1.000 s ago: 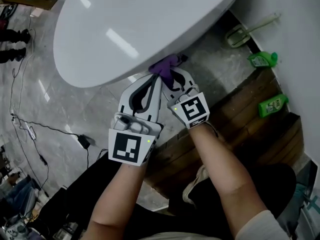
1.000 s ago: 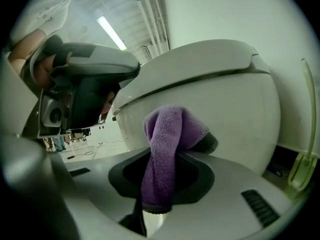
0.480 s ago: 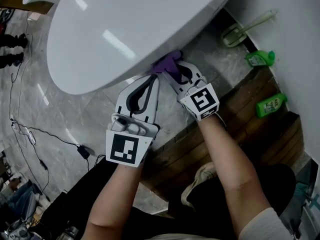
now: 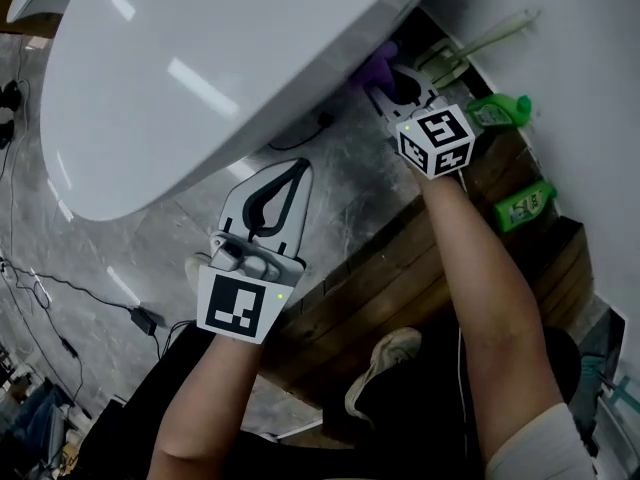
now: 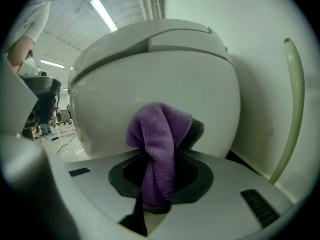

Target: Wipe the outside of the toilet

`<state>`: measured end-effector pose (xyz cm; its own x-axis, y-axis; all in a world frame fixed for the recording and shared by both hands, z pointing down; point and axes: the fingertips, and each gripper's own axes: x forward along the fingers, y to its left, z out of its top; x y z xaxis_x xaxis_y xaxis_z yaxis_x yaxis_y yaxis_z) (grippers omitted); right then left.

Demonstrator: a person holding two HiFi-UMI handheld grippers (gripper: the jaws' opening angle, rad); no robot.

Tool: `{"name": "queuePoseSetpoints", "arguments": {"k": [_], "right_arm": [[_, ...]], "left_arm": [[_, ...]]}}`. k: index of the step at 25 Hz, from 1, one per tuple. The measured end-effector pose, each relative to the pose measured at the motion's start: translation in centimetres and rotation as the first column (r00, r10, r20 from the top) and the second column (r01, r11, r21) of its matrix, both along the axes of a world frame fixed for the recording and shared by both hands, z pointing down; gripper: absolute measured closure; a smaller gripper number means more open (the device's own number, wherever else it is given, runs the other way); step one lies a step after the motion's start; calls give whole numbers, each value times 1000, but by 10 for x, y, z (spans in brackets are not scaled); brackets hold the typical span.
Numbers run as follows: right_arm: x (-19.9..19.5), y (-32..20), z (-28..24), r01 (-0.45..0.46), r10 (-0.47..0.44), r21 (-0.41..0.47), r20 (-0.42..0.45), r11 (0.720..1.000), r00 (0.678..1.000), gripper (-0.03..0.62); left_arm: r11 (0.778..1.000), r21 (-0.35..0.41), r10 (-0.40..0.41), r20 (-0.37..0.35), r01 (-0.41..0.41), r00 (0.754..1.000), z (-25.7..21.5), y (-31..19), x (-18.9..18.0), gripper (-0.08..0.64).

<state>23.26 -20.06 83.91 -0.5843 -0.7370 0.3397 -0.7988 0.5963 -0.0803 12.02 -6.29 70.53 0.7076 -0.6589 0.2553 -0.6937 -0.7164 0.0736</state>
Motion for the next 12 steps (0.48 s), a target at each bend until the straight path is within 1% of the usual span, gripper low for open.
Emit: {"name": "queuePoseSetpoints", "arguments": {"k": [3,6,9,12], "right_arm": [[35,-30,12,-92,92,-44,1,995,996,499],[66,-60,17,-201,203,-71,22,977,979,497],[74,-67,21,-235,238,-78,30,969,971,499],[61,-59,27,-238,240,-79,24,968,970,500]], "left_arm": [[1000,10,10,-8,-10,1000,6,-2,-1,554],[1000,4,11,-7,-11,1000,13,2,-6,554],[1000,-4,5,-11,-6,1000,19,6,-11,554],[1000,-5,-4,1,4,1000,24,7,-18,554]]}}
